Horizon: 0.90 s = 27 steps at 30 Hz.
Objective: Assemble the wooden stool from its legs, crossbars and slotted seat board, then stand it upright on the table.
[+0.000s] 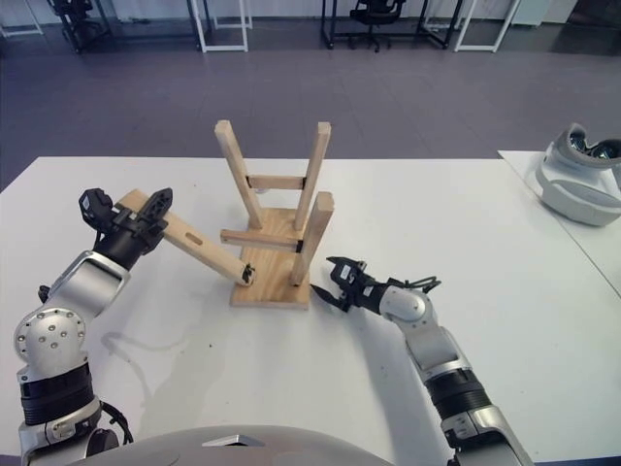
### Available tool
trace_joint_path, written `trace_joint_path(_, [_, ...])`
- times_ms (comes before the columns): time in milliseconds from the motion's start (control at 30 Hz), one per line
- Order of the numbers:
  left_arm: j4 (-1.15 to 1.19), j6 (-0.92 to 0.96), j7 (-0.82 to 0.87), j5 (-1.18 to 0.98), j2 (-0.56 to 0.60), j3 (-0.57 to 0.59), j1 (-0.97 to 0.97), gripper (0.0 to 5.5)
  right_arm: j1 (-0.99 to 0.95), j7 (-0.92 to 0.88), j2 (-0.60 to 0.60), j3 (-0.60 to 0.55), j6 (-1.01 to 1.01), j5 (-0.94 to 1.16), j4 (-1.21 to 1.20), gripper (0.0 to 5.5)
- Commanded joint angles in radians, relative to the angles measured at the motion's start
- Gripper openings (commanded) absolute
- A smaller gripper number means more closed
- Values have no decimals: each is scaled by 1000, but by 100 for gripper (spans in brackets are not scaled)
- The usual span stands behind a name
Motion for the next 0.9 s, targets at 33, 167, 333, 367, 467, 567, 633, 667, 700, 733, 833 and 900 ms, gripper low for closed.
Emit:
trace_joint_path(33, [-10,43,32,70,46,-36,32,101,-2,-3,22,19,4,-7,-37,357])
trace_joint_path(167, [-21,23,59,144,67,-42,32,101,18,-6,19,15,14,-10,-72,357])
trace_joint_path(333, [-76,3,121,174,16,-84,8,101,36,-7,28,18,28,-7,-119,357])
trace_joint_path(367, [-79,-3,127,181,5,-94,4,101,40,-5,30,19,29,-6,-125,357])
trace_joint_path(467, [-74,-17,123,205,-23,-124,2,101,41,-3,34,21,34,-6,-130,357])
trace_joint_path(567, [-60,-32,93,254,-26,-154,-8,101,37,-2,37,21,35,-5,-128,357])
trace_joint_path(633, [-44,-47,70,287,-21,-164,-12,101,33,-2,38,21,35,-6,-124,357])
trace_joint_path(667, [-39,-46,57,300,-14,-174,-8,101,33,-3,38,20,35,-7,-123,357])
trace_joint_path(700, [-36,-39,43,312,-7,-185,-1,101,33,-4,38,20,36,-8,-124,357])
trace_joint_path(733, [-34,-29,29,324,1,-203,12,101,35,-8,37,16,37,-9,-125,357])
trace_joint_path(833, [-44,-12,-24,387,35,-289,50,101,39,-25,32,-14,45,2,-125,357])
trace_joint_path(900, [-53,-19,-34,436,39,-331,71,101,34,-29,31,-45,51,29,-139,357])
